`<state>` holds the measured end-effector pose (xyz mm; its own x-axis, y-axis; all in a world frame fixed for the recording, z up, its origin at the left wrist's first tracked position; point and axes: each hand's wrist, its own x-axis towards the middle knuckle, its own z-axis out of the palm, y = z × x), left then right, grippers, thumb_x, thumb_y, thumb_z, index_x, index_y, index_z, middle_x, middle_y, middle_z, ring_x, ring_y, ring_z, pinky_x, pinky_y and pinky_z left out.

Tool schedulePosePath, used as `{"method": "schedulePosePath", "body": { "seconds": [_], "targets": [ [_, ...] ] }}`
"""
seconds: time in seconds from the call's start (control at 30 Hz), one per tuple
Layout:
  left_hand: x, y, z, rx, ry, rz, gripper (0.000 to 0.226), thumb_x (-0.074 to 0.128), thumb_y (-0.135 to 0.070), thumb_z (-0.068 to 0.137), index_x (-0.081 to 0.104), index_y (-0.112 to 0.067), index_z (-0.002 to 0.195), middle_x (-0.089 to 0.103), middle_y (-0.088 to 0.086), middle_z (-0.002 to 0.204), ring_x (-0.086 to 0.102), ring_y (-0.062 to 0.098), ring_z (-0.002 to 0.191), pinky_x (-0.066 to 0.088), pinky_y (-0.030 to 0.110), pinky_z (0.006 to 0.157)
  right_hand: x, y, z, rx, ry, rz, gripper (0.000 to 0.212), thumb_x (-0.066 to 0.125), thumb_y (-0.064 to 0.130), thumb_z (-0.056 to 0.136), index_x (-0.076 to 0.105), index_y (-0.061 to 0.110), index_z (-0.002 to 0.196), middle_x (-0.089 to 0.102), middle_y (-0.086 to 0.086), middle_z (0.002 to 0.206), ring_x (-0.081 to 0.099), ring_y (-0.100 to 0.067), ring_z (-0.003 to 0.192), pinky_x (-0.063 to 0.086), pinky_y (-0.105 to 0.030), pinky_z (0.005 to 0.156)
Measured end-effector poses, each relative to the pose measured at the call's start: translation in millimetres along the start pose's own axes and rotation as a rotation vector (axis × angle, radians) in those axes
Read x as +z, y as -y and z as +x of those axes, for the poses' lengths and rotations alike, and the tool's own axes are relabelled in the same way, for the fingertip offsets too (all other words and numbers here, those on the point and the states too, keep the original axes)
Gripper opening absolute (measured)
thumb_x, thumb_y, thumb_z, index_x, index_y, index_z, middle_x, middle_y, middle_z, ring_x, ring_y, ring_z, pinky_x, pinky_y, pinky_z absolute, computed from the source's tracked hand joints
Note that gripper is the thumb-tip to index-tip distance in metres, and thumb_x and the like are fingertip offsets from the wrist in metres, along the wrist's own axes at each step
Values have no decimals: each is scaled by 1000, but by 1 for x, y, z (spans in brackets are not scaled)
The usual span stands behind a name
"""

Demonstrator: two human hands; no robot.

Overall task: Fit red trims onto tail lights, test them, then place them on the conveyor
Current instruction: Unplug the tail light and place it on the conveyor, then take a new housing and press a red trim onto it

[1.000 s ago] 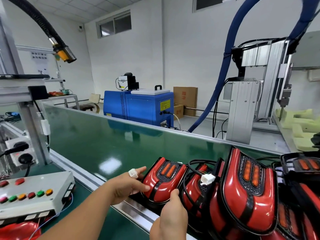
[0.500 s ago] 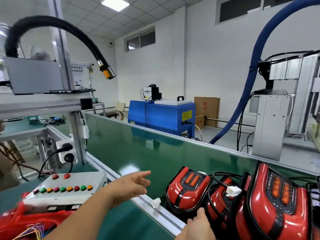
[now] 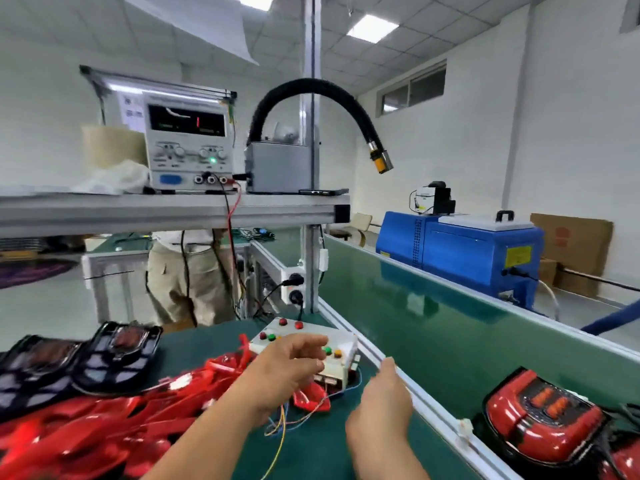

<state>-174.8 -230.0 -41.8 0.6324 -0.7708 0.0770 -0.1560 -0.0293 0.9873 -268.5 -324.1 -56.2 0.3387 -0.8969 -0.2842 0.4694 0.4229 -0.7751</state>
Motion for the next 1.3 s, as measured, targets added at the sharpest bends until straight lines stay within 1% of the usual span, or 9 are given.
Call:
{"method": "schedulePosePath", "body": {
  "seconds": [0.1,0.17,0.23,0.4,0.67,0.87,1.03,1.13,1.3],
  "targets": [
    [-47,11,-32,0,-233,-31,32,57,5,92,69,-21,108,71,4,102,66,14,92,54,23,74,39,-25,-15,67,121,-46,28,45,20,101,60,-3,99,62,-8,68,60,-14,50,48,-23,47],
    [-77,19,-53,-6,-384,-81,30,55,6,92,70,-18,103,72,-1,90,64,15,85,50,22,67,61,-47,-24,104,172,-106,28,46,27,101,61,6,111,60,-7,92,61,-16,72,46,-27,59],
    [-105,27,-74,-16,-501,-135,27,56,5,92,69,-16,101,70,0,83,60,16,80,49,24,64,79,-70,-36,149,200,-179,23,46,34,101,60,17,94,55,-1,89,50,-17,71,36,-29,58],
    [-169,48,-120,-37,-691,-142,19,57,1,94,67,-13,102,65,3,77,54,19,75,43,24,62,118,-120,-68,186,345,-373,42,43,38,103,61,13,74,50,-1,61,44,-14,47,34,-28,47],
    [-261,92,-142,-82,-1042,-77,21,57,-9,92,67,-24,103,62,2,75,50,20,62,43,33,63,161,-180,-95,-12,538,-735,31,49,19,96,50,9,66,47,-7,66,36,-20,55,24,-29,52],
    [-264,101,-131,-78,-1098,160,18,56,-18,94,66,-31,101,65,-4,92,62,11,73,42,24,58,196,-202,-88,-330,714,-1112,36,49,21,98,45,15,63,47,-2,64,42,-18,56,29,-29,51],
    [-259,99,-134,-53,-1116,316,19,56,-16,94,66,-31,100,63,-15,85,59,-4,71,36,8,52,230,-220,-71,-591,831,-1591,39,47,16,97,34,12,61,38,-3,64,43,-25,70,32,-26,56],
    [-258,96,-134,-14,-1132,361,20,55,-15,95,66,-31,102,62,-20,85,59,-6,74,37,6,54,239,-229,-60,-535,805,-1794,33,51,18,97,42,7,68,44,-4,65,44,-18,56,28,-25,42],
    [-256,96,-132,25,-1132,442,21,57,-13,93,70,-24,105,52,-29,82,50,-13,78,36,-2,64,249,-239,-56,-477,849,-1910,14,47,14,93,55,4,89,58,-9,82,49,-20,59,38,-27,50]
  ]
}}
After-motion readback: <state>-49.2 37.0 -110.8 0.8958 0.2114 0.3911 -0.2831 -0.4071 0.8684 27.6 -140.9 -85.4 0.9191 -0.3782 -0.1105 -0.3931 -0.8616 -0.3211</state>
